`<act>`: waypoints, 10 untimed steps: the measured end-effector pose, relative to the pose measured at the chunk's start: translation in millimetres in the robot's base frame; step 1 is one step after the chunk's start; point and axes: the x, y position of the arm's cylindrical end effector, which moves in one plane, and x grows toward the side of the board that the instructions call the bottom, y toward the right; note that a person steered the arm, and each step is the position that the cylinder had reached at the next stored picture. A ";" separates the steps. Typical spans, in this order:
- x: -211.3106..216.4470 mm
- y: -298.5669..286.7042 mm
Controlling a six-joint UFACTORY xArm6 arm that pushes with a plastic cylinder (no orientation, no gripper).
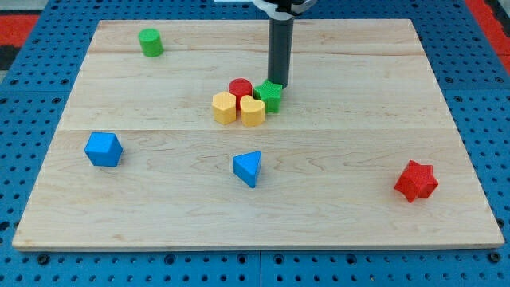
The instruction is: Slide the red star to the right of blue triangle
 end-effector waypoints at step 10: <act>167.9 77.4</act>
